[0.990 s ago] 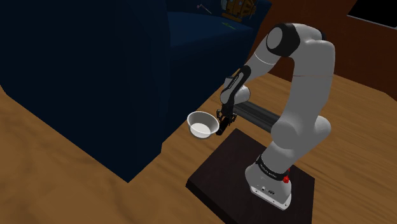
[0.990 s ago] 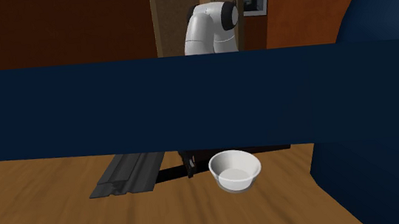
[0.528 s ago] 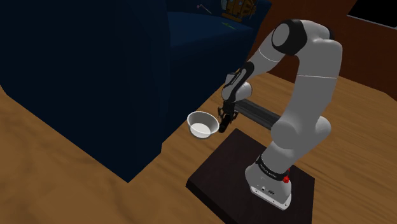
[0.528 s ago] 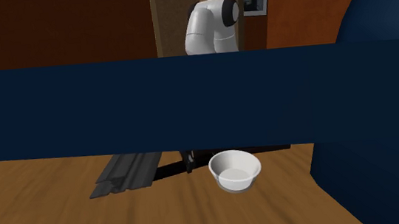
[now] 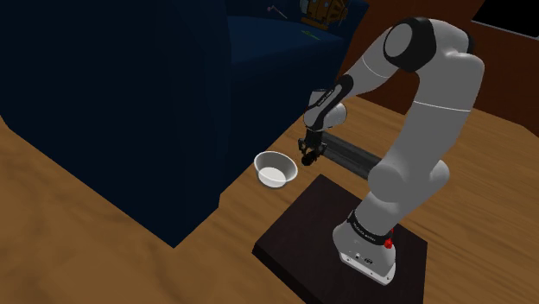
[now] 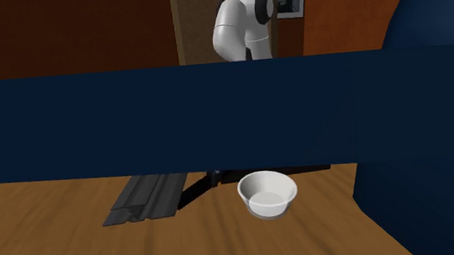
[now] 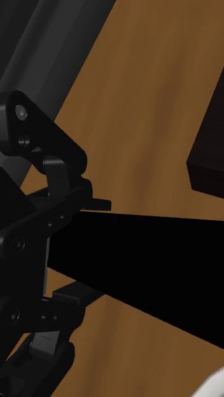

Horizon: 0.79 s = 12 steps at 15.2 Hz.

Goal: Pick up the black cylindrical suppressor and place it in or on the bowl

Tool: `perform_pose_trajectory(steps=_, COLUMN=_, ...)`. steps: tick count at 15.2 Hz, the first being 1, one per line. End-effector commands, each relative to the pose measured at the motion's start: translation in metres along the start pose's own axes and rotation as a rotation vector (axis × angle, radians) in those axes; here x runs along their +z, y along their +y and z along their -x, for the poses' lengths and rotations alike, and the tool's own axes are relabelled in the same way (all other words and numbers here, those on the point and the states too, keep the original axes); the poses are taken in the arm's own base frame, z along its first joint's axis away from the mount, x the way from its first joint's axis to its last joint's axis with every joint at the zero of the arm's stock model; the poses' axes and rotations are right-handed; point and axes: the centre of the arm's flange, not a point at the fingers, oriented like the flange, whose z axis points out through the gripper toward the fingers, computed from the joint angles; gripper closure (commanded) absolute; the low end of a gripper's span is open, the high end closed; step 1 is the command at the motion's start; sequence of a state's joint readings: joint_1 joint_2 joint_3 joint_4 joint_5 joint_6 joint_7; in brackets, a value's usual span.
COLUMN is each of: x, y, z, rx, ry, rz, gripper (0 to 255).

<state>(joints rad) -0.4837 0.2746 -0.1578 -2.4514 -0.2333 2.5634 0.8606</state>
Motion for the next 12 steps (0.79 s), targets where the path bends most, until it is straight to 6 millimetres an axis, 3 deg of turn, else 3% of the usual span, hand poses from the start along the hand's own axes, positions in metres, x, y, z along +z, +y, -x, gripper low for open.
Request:
perform_pose_trajectory(steps=1, x=-0.011, y=0.002, z=0.000, rx=0.000, ry=0.000, rz=0.000, gripper=255)
perform_pose_trajectory(steps=12, x=-0.067, y=0.015, z=0.001, rx=0.000, ry=0.000, rz=0.000, gripper=255)
